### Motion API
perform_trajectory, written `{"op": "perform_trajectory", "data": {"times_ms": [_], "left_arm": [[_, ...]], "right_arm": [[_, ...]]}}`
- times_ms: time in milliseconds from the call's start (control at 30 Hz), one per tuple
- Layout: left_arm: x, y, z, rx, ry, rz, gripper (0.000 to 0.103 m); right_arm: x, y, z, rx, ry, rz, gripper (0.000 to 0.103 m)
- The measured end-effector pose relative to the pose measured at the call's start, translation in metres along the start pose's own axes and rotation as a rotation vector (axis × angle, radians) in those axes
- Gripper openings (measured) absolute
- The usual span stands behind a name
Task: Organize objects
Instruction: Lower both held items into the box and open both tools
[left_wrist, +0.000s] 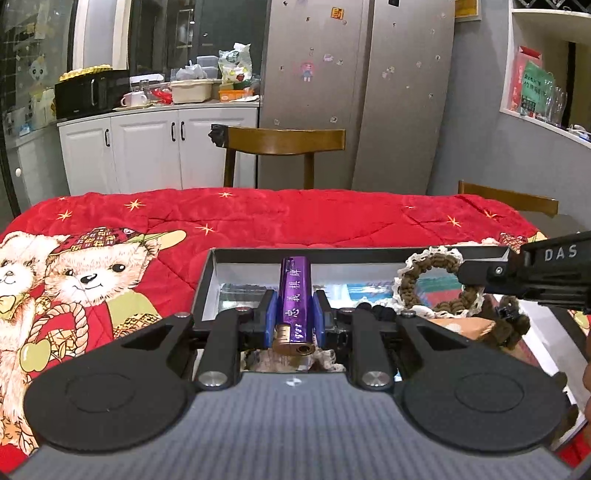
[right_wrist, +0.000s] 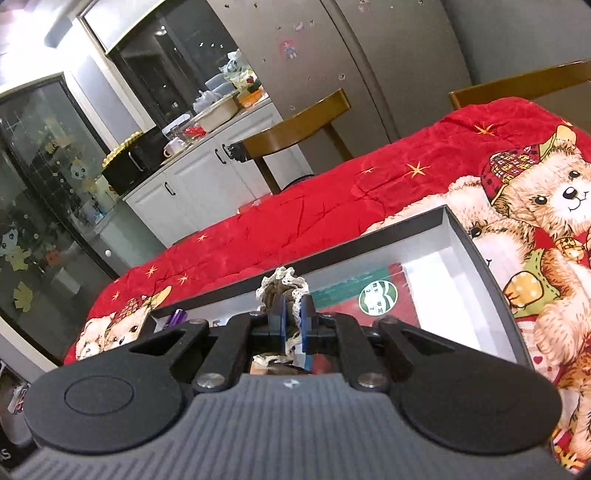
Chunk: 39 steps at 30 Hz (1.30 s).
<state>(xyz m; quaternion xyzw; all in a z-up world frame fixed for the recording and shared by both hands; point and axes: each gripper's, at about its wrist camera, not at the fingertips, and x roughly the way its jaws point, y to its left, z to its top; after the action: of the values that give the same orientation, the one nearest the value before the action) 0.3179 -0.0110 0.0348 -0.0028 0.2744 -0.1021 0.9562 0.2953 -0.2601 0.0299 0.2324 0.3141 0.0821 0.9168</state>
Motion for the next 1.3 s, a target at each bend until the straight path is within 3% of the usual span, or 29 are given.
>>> {"op": "perform_trajectory", "data": {"times_ms": [1100, 1200, 1267, 1300], "left_arm": [[-0.001, -0.007, -0.002, 0.052, -0.014, 0.02, 0.025], [-0.005, -0.007, -0.003, 0.053, -0.038, 0.007, 0.025], [-0.01, -0.009, -0.004, 0.077, -0.068, -0.002, 0.026], [-0.014, -0.012, -0.004, 0.097, -0.08, -0.008, 0.03]], "right_arm": [[0.012, -0.002, -0.001, -0.005, 0.054, -0.02, 0.012], [0.009, -0.004, 0.001, 0.008, 0.03, 0.026, 0.02], [0.004, -0.004, 0.004, 0.011, 0.004, 0.063, 0.034], [0.0, -0.003, 0.005, 0.012, -0.008, 0.078, 0.053]]}}
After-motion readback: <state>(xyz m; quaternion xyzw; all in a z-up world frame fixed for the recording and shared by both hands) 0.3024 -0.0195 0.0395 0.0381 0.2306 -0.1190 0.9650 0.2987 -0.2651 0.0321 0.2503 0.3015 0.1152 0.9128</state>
